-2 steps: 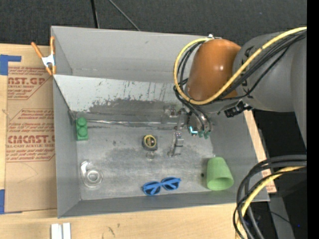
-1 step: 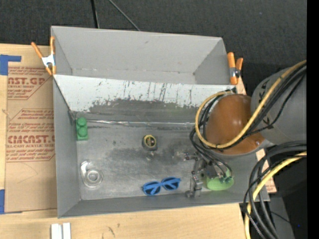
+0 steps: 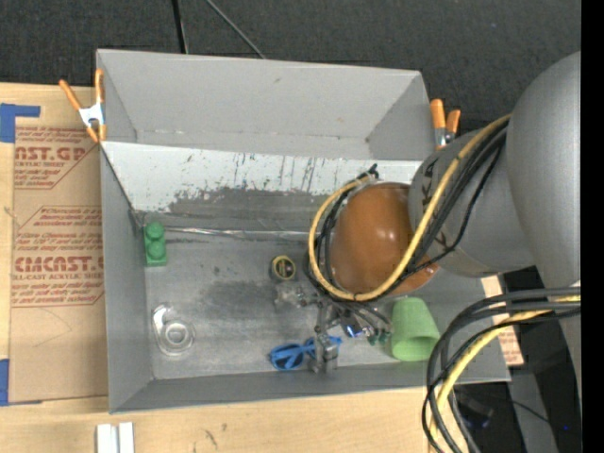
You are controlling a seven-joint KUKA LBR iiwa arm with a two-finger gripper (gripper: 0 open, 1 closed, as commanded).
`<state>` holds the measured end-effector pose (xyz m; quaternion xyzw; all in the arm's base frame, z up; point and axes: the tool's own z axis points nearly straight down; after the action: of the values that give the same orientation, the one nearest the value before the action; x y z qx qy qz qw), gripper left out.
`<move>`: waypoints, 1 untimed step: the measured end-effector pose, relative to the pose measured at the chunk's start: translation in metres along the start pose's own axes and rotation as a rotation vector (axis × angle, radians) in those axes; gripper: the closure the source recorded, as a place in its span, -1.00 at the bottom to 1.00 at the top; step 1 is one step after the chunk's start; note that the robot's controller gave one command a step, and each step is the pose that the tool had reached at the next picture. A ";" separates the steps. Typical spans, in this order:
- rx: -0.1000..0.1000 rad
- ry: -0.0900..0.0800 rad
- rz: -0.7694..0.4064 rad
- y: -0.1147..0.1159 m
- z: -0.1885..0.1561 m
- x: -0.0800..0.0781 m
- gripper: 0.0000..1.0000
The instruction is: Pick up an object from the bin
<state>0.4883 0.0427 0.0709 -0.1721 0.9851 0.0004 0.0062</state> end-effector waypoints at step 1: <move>-0.002 0.011 0.004 -0.001 0.001 0.004 1.00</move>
Offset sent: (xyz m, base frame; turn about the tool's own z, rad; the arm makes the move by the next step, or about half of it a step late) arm 0.0000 0.0000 0.0000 0.0000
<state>0.4851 0.0408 0.0697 -0.1700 0.9854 0.0006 0.0004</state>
